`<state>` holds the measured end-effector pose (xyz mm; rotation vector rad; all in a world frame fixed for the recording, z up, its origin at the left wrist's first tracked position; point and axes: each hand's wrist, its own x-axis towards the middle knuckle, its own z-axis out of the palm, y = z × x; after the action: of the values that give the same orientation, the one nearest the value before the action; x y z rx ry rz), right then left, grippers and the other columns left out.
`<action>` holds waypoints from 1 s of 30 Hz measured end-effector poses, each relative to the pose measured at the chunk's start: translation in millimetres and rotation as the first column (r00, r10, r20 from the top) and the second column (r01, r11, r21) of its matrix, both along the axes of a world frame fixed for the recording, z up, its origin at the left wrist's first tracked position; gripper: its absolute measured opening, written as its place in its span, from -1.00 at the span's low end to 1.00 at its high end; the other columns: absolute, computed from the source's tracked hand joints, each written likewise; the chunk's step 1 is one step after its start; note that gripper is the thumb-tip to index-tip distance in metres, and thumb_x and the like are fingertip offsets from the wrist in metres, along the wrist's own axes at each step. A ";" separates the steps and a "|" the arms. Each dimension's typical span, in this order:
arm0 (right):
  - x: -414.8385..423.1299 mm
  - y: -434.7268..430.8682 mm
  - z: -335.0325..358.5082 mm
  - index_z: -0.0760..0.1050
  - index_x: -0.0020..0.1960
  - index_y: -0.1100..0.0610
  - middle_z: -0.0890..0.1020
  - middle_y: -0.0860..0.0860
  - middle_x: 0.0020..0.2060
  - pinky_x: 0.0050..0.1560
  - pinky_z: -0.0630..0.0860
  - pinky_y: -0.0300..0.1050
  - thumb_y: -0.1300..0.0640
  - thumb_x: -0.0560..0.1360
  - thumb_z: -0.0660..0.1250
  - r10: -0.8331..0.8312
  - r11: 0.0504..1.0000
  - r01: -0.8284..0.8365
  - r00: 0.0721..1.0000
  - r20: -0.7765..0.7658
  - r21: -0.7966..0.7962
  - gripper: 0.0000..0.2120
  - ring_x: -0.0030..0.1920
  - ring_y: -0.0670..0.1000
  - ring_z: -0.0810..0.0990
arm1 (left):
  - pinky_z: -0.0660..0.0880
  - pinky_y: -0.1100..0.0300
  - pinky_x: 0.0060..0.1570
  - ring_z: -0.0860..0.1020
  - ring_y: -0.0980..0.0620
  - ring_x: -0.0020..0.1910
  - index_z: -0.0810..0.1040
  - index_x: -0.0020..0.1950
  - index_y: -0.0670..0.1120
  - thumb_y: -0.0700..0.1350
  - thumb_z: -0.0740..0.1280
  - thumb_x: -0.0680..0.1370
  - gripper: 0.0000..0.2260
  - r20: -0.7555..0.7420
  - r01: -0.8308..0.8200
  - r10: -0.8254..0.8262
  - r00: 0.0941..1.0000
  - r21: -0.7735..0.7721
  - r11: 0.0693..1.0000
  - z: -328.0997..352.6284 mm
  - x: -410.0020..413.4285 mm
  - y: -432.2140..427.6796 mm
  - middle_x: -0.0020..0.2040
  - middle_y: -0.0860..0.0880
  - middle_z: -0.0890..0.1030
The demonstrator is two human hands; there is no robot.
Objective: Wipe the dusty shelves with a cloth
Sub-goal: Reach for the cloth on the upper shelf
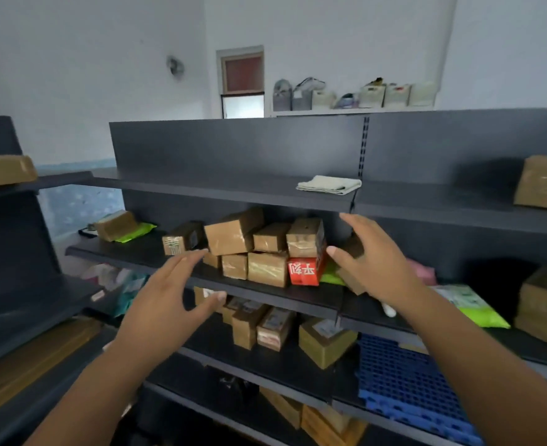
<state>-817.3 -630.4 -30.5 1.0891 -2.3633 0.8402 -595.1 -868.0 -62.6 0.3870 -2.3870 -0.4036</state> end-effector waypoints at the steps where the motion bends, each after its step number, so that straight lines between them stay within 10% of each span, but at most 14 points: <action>1: -26.5 -9.1 8.2 0.19 0.47 -0.01 0.33 -0.03 0.46 0.43 0.22 -0.08 -0.17 0.48 0.27 -0.015 1.000 0.015 1.000 -0.017 -0.009 -0.37 0.46 -0.04 0.26 | 0.29 0.16 0.26 0.24 0.26 0.29 0.22 0.45 0.21 0.23 0.33 0.45 -0.40 -0.002 0.005 -0.005 1.000 -0.007 1.000 0.8 -17.9 -10.4 0.30 0.33 0.21; 11: -253.1 -127.7 89.0 0.25 0.46 0.04 0.36 0.03 0.45 0.35 0.31 0.03 -0.23 0.45 0.28 -0.124 0.918 0.109 0.992 0.015 0.381 -0.33 0.42 0.10 0.33 | 0.39 0.05 0.26 0.32 0.17 0.32 0.20 0.45 0.25 0.35 0.23 0.36 -0.32 0.031 -0.063 0.063 0.998 0.005 0.998 7.8 -145.4 -111.0 0.37 0.28 0.27; 16: -284.7 -151.5 82.7 0.49 0.18 0.12 0.60 0.15 0.14 0.01 0.48 -0.01 0.03 0.51 0.23 -0.138 0.785 0.228 0.971 -0.197 0.576 -0.71 0.03 0.17 0.55 | 0.34 0.09 0.28 0.24 0.25 0.32 0.23 0.46 0.21 0.35 0.22 0.37 -0.33 0.031 -0.042 0.042 0.999 0.010 0.999 7.9 -170.9 -135.5 0.42 0.20 0.30; 23: -248.3 -168.4 95.4 0.48 0.07 0.07 0.64 0.14 -0.13 -0.25 0.52 -0.02 0.13 0.45 0.24 -0.236 0.965 0.256 0.946 -0.224 0.061 -0.80 -0.16 0.22 0.59 | 0.35 0.15 0.23 0.31 0.22 0.30 0.25 0.46 0.17 0.35 0.21 0.39 -0.34 -0.016 0.009 -0.010 1.000 -0.024 1.000 21.4 -180.9 -160.0 0.41 0.17 0.34; 27: -167.7 -214.2 106.4 0.44 -0.09 0.04 0.56 -0.08 -0.24 -0.33 0.44 -0.11 0.15 0.47 0.18 0.138 0.950 -0.134 0.990 -0.003 -0.282 -0.92 -0.22 -0.08 0.53 | 0.34 0.23 0.15 0.32 0.25 0.25 0.24 0.47 0.15 0.29 0.27 0.45 -0.38 -0.043 -0.048 0.045 0.998 -0.056 0.997 21.1 -171.1 -169.4 0.40 0.16 0.35; 30: -108.8 -254.2 89.8 0.53 0.00 0.02 0.63 -0.06 -0.12 -0.11 0.53 -0.10 0.20 0.47 0.23 0.514 0.814 -0.369 0.818 0.260 -0.448 -0.82 -0.08 -0.07 0.60 | 0.40 0.18 0.18 0.38 0.19 0.29 0.22 0.48 0.17 0.39 0.20 0.43 -0.33 -0.034 -0.101 0.102 0.994 0.031 0.994 14.5 -151.0 -176.7 0.40 0.17 0.36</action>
<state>-926.0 -884.5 59.3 1.4425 -2.0862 1.7374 -746.2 -1044.7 -48.1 0.5085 -2.3179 -0.3964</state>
